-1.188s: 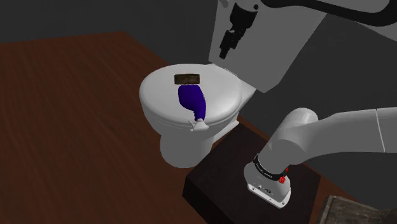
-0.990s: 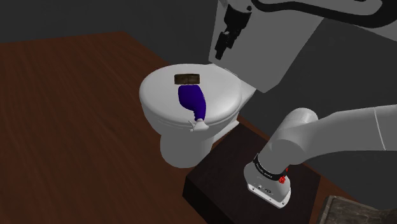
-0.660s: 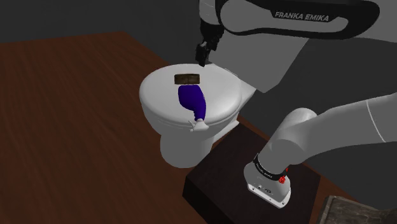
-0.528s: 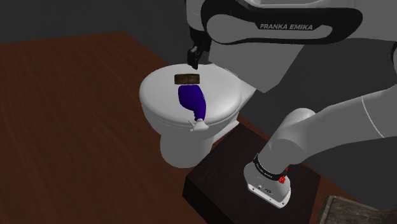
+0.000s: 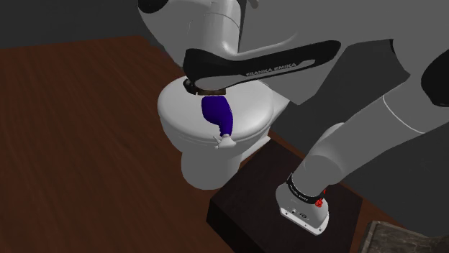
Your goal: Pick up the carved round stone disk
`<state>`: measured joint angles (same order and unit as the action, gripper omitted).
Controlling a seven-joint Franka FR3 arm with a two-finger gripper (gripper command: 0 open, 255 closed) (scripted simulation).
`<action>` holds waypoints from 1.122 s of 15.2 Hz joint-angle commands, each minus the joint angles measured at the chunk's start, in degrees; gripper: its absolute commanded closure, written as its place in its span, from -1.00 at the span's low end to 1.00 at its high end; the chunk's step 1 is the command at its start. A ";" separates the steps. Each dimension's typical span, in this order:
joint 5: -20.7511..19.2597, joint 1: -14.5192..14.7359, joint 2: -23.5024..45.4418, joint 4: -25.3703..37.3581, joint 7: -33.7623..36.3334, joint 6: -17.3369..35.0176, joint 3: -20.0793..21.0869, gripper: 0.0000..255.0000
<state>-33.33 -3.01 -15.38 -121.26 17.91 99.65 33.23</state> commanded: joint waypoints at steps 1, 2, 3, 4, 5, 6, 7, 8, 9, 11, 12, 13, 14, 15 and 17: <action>-1.07 -0.04 1.20 -0.65 1.68 0.72 0.75 -1.00; -1.21 -0.05 1.38 -1.21 2.17 1.25 0.81 -1.00; -1.37 -0.05 1.57 -1.76 2.66 1.77 0.87 -1.00; -1.54 -0.07 1.78 -2.29 3.17 2.29 0.93 -1.00; -1.72 -0.08 2.00 -2.81 3.67 2.80 1.00 -1.00; -1.82 -0.09 2.14 -3.11 3.97 3.10 1.04 -1.00; -1.82 -0.09 2.13 -3.11 3.97 3.10 1.04 -1.00; -1.82 -0.09 2.13 -3.11 3.97 3.10 1.04 -1.00; -1.82 -0.08 2.13 -3.14 3.99 3.11 1.05 1.00; -1.85 -0.10 2.19 -3.06 4.00 3.09 1.06 1.00; -1.83 -0.09 2.18 -3.07 4.00 3.07 1.07 1.00; -1.84 -0.10 2.19 -3.06 4.00 3.08 1.07 1.00; -1.84 -0.09 2.18 -3.08 4.00 3.08 1.06 1.00; -1.83 -0.09 2.16 -3.10 4.00 3.09 1.06 1.00; -1.83 -0.09 2.17 -3.09 4.01 3.09 1.07 1.00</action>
<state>-35.17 -3.07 -13.24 -124.29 21.91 102.73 34.32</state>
